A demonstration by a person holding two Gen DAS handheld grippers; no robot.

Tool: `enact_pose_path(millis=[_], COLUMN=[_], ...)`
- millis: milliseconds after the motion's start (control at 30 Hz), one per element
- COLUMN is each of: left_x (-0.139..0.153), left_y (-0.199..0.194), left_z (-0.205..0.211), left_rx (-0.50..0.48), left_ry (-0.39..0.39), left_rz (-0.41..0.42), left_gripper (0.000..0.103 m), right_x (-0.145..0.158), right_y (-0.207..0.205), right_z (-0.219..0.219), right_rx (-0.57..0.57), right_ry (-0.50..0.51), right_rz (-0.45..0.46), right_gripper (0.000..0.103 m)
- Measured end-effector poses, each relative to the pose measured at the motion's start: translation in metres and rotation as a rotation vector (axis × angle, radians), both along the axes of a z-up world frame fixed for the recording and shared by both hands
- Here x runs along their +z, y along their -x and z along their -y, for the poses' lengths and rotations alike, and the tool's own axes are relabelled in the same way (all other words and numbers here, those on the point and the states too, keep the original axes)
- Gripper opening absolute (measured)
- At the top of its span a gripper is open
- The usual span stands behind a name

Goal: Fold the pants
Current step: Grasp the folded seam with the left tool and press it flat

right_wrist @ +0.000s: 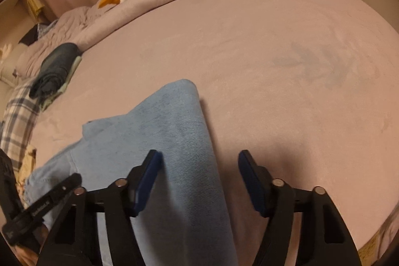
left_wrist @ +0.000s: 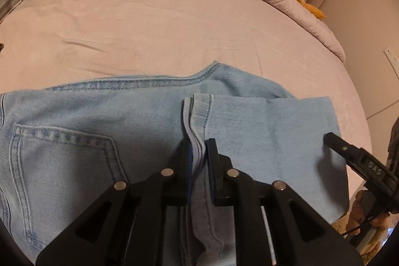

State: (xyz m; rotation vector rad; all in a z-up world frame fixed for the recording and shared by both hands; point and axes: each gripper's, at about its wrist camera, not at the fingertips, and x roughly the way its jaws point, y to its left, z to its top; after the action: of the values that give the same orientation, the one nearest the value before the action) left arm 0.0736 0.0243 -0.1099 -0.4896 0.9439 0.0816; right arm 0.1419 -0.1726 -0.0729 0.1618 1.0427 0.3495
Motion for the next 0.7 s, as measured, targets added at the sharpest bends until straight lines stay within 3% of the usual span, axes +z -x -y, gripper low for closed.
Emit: enact_pose_path(millis=[233,700], left_x=[-0.002,-0.004], left_y=[0.007,0.042], left_z=[-0.004,-0.008], left_rx=[-0.008,-0.067], left_ry=[0.031,0.076], left_rz=[0.025,0.037], left_gripper=[0.014,0.019], right_x=[-0.008,-0.009], right_y=[0.001,0.032], right_z=[-0.001,0.019], right_rx=[0.038,0.029], right_ry=[0.006,0.035], right_rz=[-0.007,-0.018], right_gripper=[0.046,0.046])
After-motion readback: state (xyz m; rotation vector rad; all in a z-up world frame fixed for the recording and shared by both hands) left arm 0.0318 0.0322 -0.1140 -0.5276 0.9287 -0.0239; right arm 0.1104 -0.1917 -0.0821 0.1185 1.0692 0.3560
